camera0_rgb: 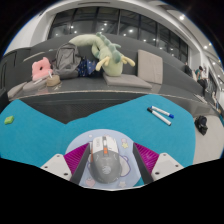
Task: Arrange mouse
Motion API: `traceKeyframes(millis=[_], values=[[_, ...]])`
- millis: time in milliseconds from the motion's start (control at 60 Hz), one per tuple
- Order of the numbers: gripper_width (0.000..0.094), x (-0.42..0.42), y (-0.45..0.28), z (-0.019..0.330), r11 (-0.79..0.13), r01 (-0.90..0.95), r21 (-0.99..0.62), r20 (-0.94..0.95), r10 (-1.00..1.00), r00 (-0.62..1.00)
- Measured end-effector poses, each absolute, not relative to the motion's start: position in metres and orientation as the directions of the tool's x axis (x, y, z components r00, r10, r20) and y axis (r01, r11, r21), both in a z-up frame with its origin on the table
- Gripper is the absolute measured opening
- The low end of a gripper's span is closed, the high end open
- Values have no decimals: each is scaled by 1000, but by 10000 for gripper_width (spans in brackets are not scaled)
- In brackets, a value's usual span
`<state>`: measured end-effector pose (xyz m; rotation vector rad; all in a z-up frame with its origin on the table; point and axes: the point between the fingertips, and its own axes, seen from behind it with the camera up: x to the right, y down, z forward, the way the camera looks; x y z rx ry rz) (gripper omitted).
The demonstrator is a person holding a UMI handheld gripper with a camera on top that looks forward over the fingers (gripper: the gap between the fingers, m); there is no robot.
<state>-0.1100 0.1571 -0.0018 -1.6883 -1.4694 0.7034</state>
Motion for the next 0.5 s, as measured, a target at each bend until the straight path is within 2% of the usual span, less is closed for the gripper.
traceKeyframes(millis=[83,283,400,500], values=[[854,-84,141,37,-53,521,-852,47,983,177],[852,27,77,135,48,430,-901,95,992,89],[855,85,45,164,65,401,-914,94,994,55],[860,130,20,173,48,406,-912,62,998,22]])
